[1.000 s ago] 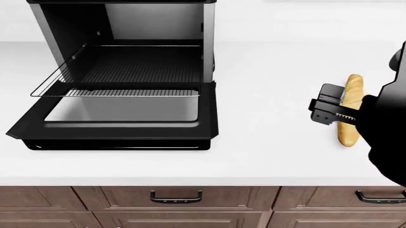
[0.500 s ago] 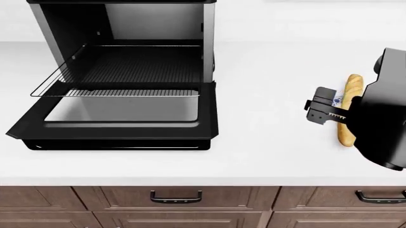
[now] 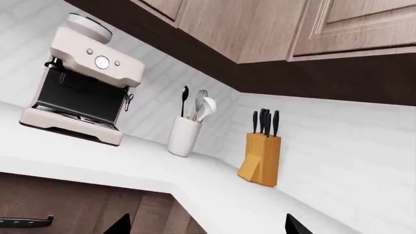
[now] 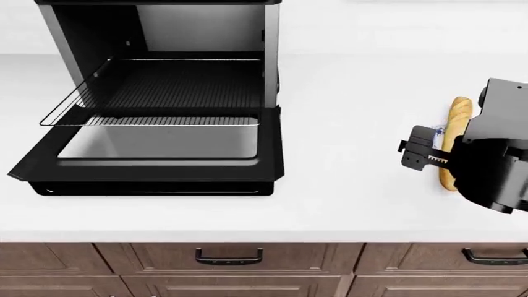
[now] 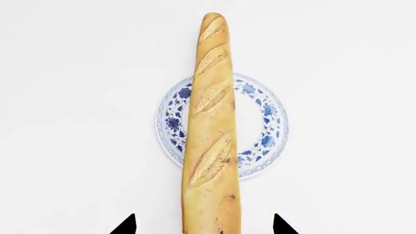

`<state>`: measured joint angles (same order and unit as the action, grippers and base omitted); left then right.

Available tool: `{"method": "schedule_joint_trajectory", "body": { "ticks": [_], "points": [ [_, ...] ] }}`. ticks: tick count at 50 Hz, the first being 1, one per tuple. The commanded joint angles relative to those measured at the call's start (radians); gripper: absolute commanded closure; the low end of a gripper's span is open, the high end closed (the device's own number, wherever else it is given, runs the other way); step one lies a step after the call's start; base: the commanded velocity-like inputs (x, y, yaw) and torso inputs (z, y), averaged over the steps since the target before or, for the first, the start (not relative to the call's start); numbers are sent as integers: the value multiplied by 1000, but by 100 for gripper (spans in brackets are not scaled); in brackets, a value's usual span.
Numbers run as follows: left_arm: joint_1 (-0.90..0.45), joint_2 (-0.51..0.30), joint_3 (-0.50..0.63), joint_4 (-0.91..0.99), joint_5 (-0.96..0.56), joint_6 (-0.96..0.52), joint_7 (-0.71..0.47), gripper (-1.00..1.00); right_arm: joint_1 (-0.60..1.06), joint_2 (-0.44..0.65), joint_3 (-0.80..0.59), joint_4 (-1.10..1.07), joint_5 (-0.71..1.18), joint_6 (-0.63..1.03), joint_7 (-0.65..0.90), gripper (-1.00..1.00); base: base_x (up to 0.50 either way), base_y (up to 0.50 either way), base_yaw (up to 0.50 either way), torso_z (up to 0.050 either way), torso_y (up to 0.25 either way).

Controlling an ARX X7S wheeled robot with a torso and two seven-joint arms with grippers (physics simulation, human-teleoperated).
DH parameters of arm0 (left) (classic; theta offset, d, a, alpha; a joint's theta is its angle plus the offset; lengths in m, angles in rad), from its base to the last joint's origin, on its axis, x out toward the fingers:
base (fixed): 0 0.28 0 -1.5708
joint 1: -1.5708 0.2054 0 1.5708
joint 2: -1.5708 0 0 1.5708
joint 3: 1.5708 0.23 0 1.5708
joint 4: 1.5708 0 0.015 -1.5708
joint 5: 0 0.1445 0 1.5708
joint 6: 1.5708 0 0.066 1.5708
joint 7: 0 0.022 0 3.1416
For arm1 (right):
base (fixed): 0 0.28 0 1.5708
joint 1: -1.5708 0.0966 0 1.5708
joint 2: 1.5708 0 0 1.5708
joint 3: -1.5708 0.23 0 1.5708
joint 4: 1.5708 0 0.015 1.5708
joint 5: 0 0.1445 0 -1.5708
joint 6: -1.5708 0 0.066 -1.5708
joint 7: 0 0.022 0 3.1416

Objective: Place the baguette on the rack of the toaster oven.

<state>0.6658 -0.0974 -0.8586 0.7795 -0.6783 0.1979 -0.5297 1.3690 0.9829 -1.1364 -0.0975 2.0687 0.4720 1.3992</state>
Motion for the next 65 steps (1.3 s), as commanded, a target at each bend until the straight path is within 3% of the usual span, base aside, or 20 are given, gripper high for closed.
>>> {"method": "schedule_joint_trajectory", "body": {
  "ticks": [1,21,46,62,63,65],
  "points": [
    [-1,-4,6,-1,8,-2,-5,-100,1,-25,-28,68,-8,33,-22,-100,0,0,0,0,0],
    [-2,-5,13,-1,22,-3,-12,-100,43,-126,-69,281,-52,103,-123,-100,0,0,0,0,0],
    [-5,-10,17,-2,32,-7,-20,-100,-26,-123,-95,324,-61,93,-164,-100,0,0,0,0,0],
    [2,-4,13,-3,30,2,-18,-100,-74,-50,-85,258,-45,58,-140,-100,0,0,0,0,0],
    [2,-5,13,-3,29,2,-17,-100,-74,-50,-85,257,-46,58,-139,100,0,0,0,0,0],
    [4,-4,11,-4,26,5,-17,-100,-73,-50,-84,256,-46,57,-137,100,0,0,0,0,0]
  ]
}}
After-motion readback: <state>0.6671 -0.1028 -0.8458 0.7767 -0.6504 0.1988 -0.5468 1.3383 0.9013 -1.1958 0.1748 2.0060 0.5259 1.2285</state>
